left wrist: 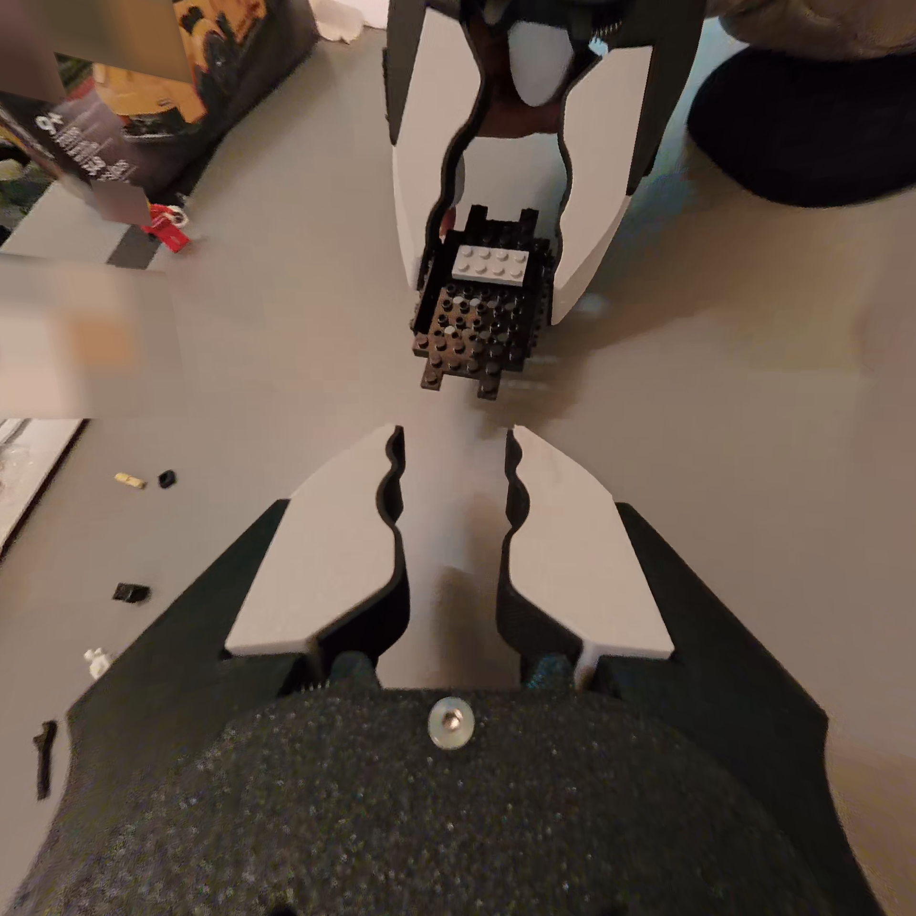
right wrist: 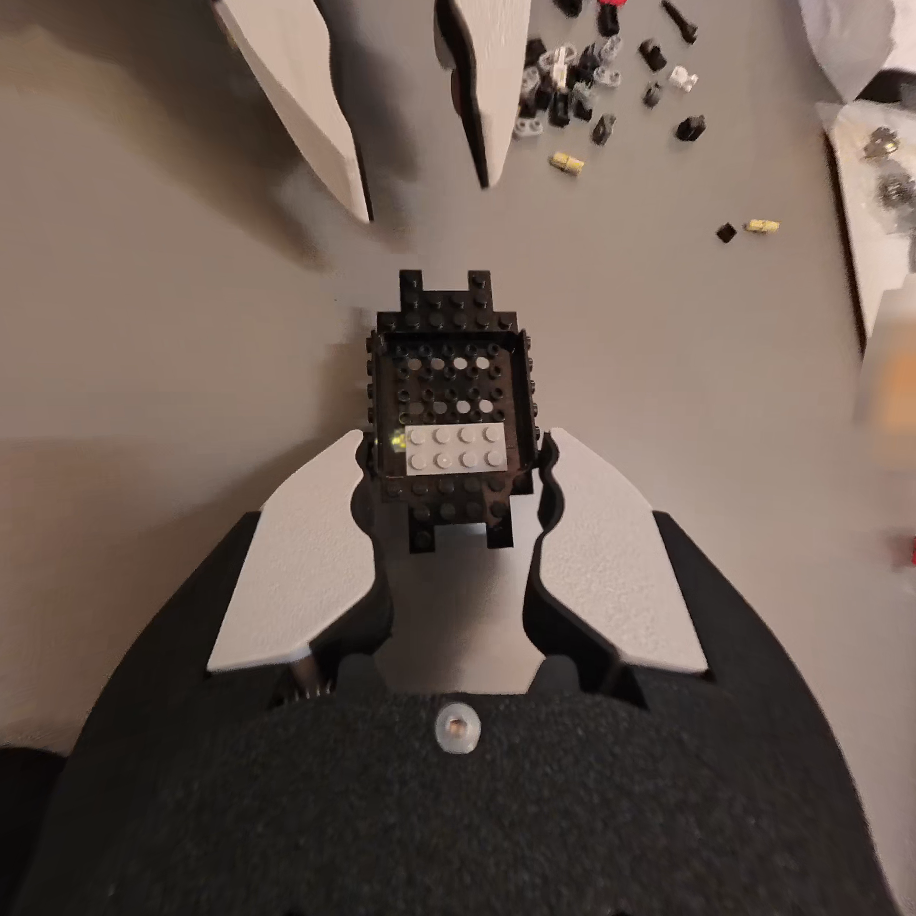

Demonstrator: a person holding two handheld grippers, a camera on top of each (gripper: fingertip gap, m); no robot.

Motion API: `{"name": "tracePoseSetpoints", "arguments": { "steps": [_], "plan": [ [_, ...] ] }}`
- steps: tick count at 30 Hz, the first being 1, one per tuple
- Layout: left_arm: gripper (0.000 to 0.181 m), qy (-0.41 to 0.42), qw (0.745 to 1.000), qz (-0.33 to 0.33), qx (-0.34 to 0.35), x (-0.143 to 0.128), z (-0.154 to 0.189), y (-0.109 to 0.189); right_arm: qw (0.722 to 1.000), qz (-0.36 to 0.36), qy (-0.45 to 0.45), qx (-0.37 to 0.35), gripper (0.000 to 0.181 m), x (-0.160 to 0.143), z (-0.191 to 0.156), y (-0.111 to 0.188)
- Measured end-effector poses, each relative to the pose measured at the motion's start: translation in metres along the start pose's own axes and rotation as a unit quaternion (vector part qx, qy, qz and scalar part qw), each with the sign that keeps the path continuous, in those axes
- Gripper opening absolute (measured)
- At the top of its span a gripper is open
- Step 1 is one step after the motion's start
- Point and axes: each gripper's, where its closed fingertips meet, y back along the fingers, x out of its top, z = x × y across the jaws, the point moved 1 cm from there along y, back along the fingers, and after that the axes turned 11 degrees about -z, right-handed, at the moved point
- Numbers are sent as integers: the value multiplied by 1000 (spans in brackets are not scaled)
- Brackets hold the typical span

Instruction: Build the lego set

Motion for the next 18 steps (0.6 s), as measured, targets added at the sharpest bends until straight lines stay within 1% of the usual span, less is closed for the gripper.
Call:
{"name": "tracePoseSetpoints", "arguments": {
  "steps": [3, 6, 12, 18],
  "plan": [
    [38, 4, 1000, 2, 18, -2, -7, 2, 999, -14, 12, 33, 64, -1, 5, -8],
    [38, 7, 1000, 3, 23, -3, -10, 2, 998, -31, 21, 44, 65, -3, 9, -17],
    [37, 16, 1000, 6, 15, -5, -11, 1, 998, -22, 21, 63, 65, -2, 8, -20],
    [37, 16, 1000, 3, 6, -7, -8, -3, 994, -31, 34, 98, 65, -1, -1, -20]
  ]
}}
